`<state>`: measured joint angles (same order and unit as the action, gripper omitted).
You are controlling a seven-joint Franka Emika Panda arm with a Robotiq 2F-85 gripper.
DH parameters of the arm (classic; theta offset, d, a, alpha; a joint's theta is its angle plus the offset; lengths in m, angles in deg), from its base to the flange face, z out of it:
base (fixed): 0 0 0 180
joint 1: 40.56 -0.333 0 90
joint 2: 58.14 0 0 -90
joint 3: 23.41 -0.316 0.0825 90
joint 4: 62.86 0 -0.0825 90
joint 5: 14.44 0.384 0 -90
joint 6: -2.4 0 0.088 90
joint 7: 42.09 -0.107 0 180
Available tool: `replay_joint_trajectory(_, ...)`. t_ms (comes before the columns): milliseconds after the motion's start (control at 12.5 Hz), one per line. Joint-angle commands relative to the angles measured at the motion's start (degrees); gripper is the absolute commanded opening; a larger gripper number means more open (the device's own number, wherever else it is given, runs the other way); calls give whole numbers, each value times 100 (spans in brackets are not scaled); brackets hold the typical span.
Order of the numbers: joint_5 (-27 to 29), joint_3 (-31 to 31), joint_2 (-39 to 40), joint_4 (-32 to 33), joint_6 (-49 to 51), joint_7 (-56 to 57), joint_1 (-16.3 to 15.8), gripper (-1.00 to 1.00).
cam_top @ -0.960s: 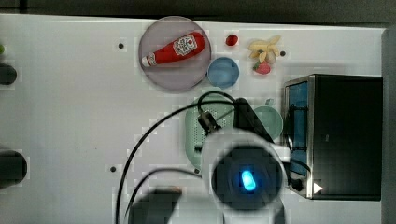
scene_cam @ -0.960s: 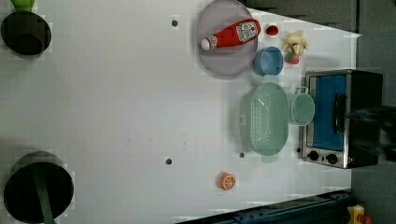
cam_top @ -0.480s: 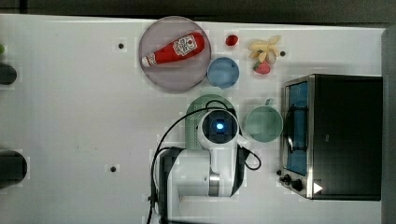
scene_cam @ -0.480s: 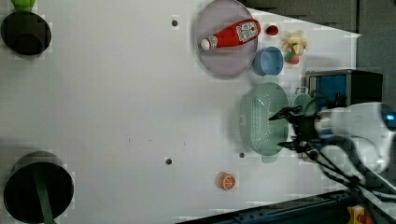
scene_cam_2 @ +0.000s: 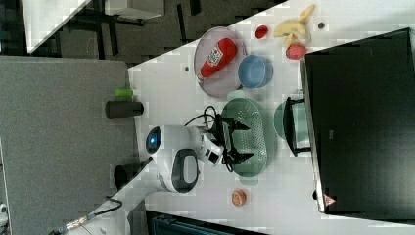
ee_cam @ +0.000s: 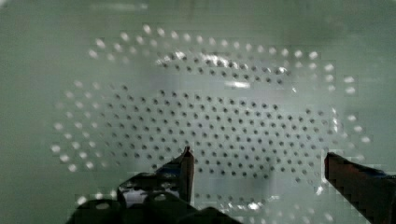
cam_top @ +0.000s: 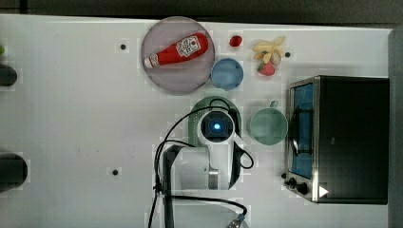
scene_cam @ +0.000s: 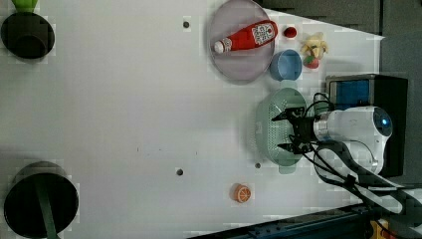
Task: Drag strainer right to left.
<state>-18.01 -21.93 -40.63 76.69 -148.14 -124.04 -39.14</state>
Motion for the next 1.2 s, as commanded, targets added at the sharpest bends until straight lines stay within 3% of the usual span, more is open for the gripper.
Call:
replay_joint_trajectory(80, 110, -191, 136, -109, -276, -490, -154, 100)
replay_joint_trajectory(320, 119, -300, 285, -113, -373, -1031, -261, 100)
replay_joint_trajectory(800, 161, -437, 355, -128, -363, -1064, -418, 100)
replay_joint_trajectory(1200, 941, -750, 422, -180, -328, -1067, -684, 100)
